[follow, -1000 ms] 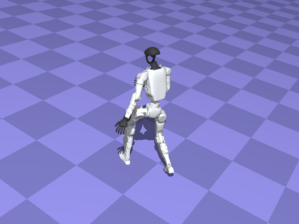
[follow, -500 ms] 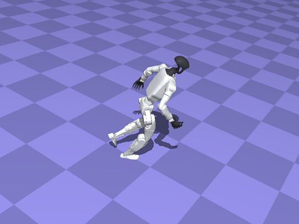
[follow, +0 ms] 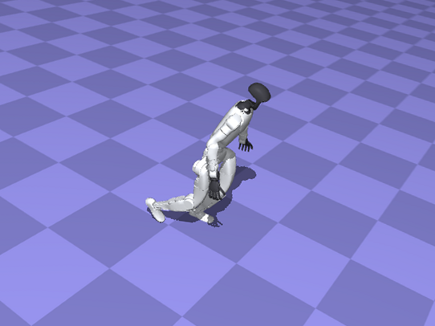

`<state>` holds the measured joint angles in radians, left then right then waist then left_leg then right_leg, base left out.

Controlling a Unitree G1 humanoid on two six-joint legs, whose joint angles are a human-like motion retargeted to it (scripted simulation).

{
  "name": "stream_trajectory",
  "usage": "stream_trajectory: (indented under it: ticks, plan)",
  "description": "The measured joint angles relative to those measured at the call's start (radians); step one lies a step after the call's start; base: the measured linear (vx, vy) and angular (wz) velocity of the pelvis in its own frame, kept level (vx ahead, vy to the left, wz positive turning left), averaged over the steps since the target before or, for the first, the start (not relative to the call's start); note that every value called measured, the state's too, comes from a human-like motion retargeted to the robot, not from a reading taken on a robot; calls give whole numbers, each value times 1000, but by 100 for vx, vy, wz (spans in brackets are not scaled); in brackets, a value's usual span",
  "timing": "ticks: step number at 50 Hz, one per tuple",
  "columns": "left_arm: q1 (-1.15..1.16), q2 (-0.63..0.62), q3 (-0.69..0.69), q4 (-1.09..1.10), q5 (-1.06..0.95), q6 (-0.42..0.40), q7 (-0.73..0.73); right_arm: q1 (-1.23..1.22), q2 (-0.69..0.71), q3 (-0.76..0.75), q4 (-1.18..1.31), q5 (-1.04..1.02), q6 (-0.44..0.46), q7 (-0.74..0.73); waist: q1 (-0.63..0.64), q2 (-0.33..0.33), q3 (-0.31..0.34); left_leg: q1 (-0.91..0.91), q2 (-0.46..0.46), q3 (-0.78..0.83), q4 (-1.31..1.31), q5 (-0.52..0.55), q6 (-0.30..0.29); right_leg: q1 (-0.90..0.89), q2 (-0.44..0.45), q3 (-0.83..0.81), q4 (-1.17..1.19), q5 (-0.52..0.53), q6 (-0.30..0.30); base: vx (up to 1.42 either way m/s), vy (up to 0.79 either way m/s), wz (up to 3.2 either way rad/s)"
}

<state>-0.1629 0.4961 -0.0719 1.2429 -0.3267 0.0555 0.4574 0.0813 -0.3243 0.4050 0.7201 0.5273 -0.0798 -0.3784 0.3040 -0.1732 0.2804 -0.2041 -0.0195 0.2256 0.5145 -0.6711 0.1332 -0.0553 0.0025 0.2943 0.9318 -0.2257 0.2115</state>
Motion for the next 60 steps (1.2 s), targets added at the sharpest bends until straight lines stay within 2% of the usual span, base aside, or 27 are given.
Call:
stream_trajectory:
  ticks: [3,6,8,10,13,15,17,20,22,23,25,26,30,33,35,37,40,42,43,45,47,48,50,52,56,58,60]
  plan:
    - [-41,-46,-57,-176,-53,-40,-20,86,15,23,139,-190,66,-110,-188,83,-89,44,50,-57,-103,89,-49,-257,-26,-220,111,-115,-147,90,13,70]
    - [-34,-74,-111,-405,-60,-128,-104,192,-11,-10,234,-139,70,8,-378,213,-134,122,133,-122,-220,273,-135,-346,-3,-379,-137,-116,-211,102,-4,96]
    - [-43,-83,-145,-544,-72,-189,-157,237,-32,-43,312,-74,96,154,-479,263,-139,186,156,-150,-286,422,-170,-339,-2,-429,-423,-74,-215,110,-14,85]
    - [-67,-97,-148,-663,-136,-225,-232,230,-53,-88,424,-52,160,290,-567,272,-104,287,142,-190,-342,551,-188,-280,-26,-453,-726,-39,-190,116,-17,79]
    - [-80,-147,-97,-763,-314,-167,-462,179,-59,-157,556,-153,291,369,-626,225,-16,472,99,-249,-352,645,-154,-202,-75,-498,-911,-8,-103,121,-18,8]
    - [-59,-180,-52,-782,-431,-71,-633,136,-69,-159,580,-232,350,409,-617,193,36,522,59,-242,-223,669,-99,-154,-101,-516,-886,40,-103,116,-16,-92]
    - [-2,-194,-30,-763,-434,-25,-672,78,-80,-97,556,-246,336,401,-577,202,69,439,76,-158,71,653,-67,-144,-84,-472,-759,-48,-190,108,-10,-142]
    - [117,-185,-69,-666,-178,-84,-412,-49,-75,8,476,-186,218,161,-508,246,70,201,144,-85,513,535,-40,-192,-37,-408,-549,-215,-262,103,0,-123]
    - [210,-166,-121,-543,119,-52,-238,-110,-64,23,358,-173,134,0,-457,239,34,56,138,-72,645,442,-17,-167,-48,-392,-529,-242,-246,107,8,-77]
    - [263,-163,-139,-474,251,-25,-193,-122,-59,11,279,-178,96,-42,-423,227,10,1,141,-39,667,405,-31,-134,-62,-380,-545,-243,-236,110,10,-65]
    - [334,-151,-165,-304,450,34,-213,-152,-42,-10,105,-134,30,-40,-351,186,-62,-136,108,-10,641,291,62,-122,-99,-376,-566,-193,-179,105,10,-44]
    - [360,-154,-152,-213,473,43,-249,-168,-41,-14,15,-94,-5,0,-321,166,-89,-183,98,22,571,277,62,-80,-118,-368,-640,-147,-179,105,15,-36]
    - [469,-129,20,65,291,62,-325,-238,-24,-28,-243,53,-73,228,-172,92,-132,-200,86,142,91,273,-19,79,-164,-320,-800,44,-141,112,24,-82]
    - [556,-55,232,100,81,67,-318,-314,-18,-21,-232,181,7,404,-84,88,-105,-87,116,236,-288,283,-94,249,-153,-298,-853,145,-135,117,35,-60]
    - [612,-5,360,69,-33,58,-317,-335,-27,-28,-181,257,106,534,-52,87,-84,-54,119,222,-316,318,-104,364,-156,-300,-860,185,-151,118,38,16]
    - [636,39,444,26,-153,28,-289,-307,-43,-58,-131,295,146,570,-40,78,-46,-47,113,174,-119,228,-67,450,-179,-320,-793,197,-156,119,40,68]
    - [587,94,478,-3,-267,-53,-130,-200,-41,-92,-53,265,41,345,-10,84,21,28,125,147,122,17,-56,434,-193,-319,-452,193,-116,117,39,51]
    - [471,108,444,27,-288,-80,50,-136,-12,-76,47,158,-20,70,-9,49,13,49,91,145,142,-31,-31,251,-217,-291,-125,112,-122,106,30,45]
    - [409,104,429,41,-295,-72,116,-106,0,-61,111,90,-10,-42,-26,34,-4,56,73,139,130,-36,-17,153,-221,-286,0,49,-150,101,26,72]
    - [285,71,395,50,-305,-19,147,-48,20,-31,245,-47,77,-149,-88,26,-55,76,51,107,66,-14,-8,-23,-214,-307,147,-66,-215,100,22,105]
    - [202,4,326,1,-290,34,12,8,19,-7,364,-160,176,-19,-190,57,-108,124,52,49,-32,55,-23,-137,-177,-366,133,-130,-256,104,16,143]
    - [178,-36,276,-44,-258,45,-95,33,6,-2,419,-218,212,127,-252,83,-133,151,60,14,-81,102,-34,-176,-153,-401,81,-148,-263,108,9,162]
    - [156,-104,143,-176,-132,20,-272,77,-35,-16,503,-337,247,464,-380,139,-166,209,83,-52,-160,215,-55,-218,-102,-464,-99,-160,-252,113,0,165]
    - [139,-124,-1,-368,62,-33,-333,110,-91,-46,538,-441,251,704,-494,187,-180,258,99,-102,-206,335,-75,-225,-72,-515,-364,-139,-223,118,-10,148]
    - [34,-62,-196,-756,342,-155,-324,145,-185,-74,540,-588,241,904,-648,216,-163,390,79,-153,-228,502,-123,-204,-86,-581,-813,-65,-139,122,-21,101]
    - [-36,-34,-251,-898,373,-205,-311,137,-218,-68,532,-635,234,984,-667,224,-137,460,74,-170,-195,552,-114,-193,-84,-543,-823,-13,-143,121,-22,-5]
    - [-82,-15,-263,-1003,367,-214,-344,106,-238,-47,516,-679,223,1047,-642,251,-107,473,93,-179,-68,597,-93,-186,-55,-492,-675,-96,-191,119,-19,-77]
